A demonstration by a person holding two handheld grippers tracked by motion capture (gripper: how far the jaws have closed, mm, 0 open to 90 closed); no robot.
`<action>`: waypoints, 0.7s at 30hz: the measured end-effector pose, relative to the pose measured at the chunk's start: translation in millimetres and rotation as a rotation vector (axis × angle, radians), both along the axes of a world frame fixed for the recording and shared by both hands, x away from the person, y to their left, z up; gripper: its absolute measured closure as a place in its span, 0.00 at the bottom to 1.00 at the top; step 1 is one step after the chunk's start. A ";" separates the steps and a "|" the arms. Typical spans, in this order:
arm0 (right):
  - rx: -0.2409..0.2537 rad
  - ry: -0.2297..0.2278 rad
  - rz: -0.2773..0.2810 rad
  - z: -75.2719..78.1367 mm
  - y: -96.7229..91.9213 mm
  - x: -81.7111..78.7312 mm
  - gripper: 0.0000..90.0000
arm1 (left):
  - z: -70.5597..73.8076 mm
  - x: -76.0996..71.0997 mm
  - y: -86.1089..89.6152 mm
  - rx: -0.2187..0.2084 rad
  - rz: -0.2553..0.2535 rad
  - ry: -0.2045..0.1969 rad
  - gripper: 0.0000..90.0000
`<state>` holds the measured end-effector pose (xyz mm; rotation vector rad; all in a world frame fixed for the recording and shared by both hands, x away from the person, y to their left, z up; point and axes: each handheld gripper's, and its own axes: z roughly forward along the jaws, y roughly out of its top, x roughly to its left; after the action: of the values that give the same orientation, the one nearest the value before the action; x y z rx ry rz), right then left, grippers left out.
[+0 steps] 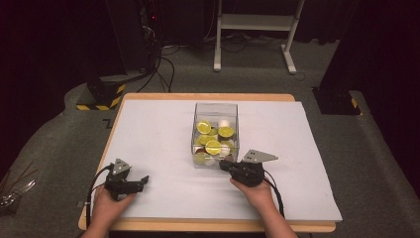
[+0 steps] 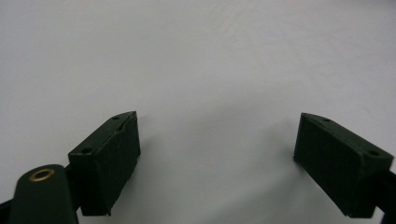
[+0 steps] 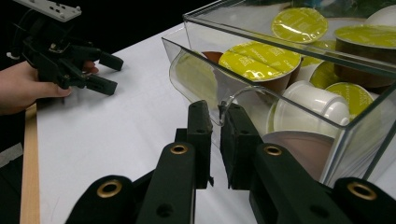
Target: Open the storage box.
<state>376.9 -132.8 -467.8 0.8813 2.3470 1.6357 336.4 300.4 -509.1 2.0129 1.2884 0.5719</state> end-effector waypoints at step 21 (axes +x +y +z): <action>-0.011 -0.005 0.006 1.1 -2.1 -21.0 0.93 | 0.0 0.1 0.0 0.000 0.000 0.000 0.16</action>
<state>355.9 -134.9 -466.7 0.8679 2.3555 1.6243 336.5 300.5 -509.1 2.0130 1.2879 0.5721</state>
